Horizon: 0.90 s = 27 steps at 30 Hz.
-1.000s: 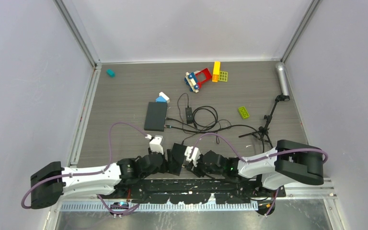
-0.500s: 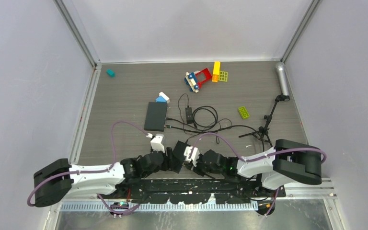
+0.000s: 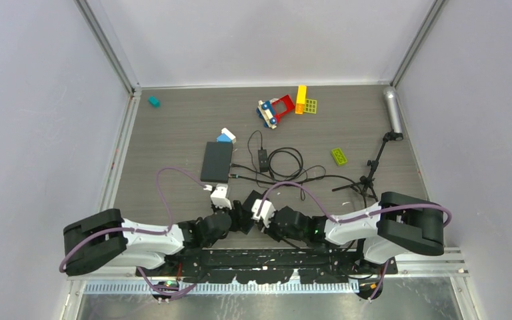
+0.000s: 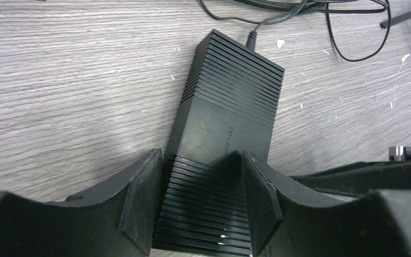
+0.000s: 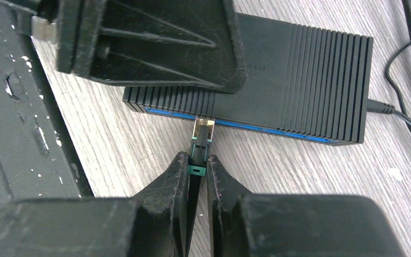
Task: Insert the plug into the switch port
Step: Insert the connector into the switch port.
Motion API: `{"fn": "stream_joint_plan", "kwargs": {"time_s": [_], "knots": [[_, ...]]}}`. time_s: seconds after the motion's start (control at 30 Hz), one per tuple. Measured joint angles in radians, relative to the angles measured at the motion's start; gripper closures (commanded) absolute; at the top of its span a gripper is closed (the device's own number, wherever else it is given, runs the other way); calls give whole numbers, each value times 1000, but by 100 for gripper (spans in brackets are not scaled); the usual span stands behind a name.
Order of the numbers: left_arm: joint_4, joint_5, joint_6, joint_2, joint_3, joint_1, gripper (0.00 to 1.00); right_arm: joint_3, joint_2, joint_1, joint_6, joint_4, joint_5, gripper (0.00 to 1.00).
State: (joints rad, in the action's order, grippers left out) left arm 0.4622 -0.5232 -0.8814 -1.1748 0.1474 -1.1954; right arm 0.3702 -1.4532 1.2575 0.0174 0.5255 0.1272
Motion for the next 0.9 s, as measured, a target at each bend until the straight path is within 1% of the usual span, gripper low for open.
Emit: {"fn": "stream_joint_plan", "kwargs": {"time_s": [0.1,0.37,0.43,0.47,0.53,0.63,0.7,0.77,0.83,0.87,0.9], "knots": [[24,-17,-2,-16,-2,-24,55,-6,21,-21,5,-24,-10,100],[72,-59,-2,-58,-1,-70,58,-21,50,-121,49,-45,-165,100],[96,-74,-2,-79,0,-78,58,-21,50,-135,61,-47,-190,100],[114,-87,-2,-93,0,-83,57,-21,50,-142,65,-48,-203,100],[143,-108,-6,-117,0,-89,51,-21,50,-151,72,-49,-221,99],[169,-129,-27,-130,-5,-94,34,-20,60,-159,91,-66,-248,99],[146,-117,-38,-101,-5,-109,23,-13,80,-163,114,-117,-272,99],[56,-82,-38,-37,14,-134,15,1,105,-166,140,-188,-308,100],[-96,-24,-41,62,34,-155,9,9,121,-166,160,-237,-345,99],[-172,9,-46,114,43,-154,5,14,124,-166,168,-254,-363,98],[-249,37,-51,170,51,-144,2,19,126,-165,173,-263,-375,94]]}}
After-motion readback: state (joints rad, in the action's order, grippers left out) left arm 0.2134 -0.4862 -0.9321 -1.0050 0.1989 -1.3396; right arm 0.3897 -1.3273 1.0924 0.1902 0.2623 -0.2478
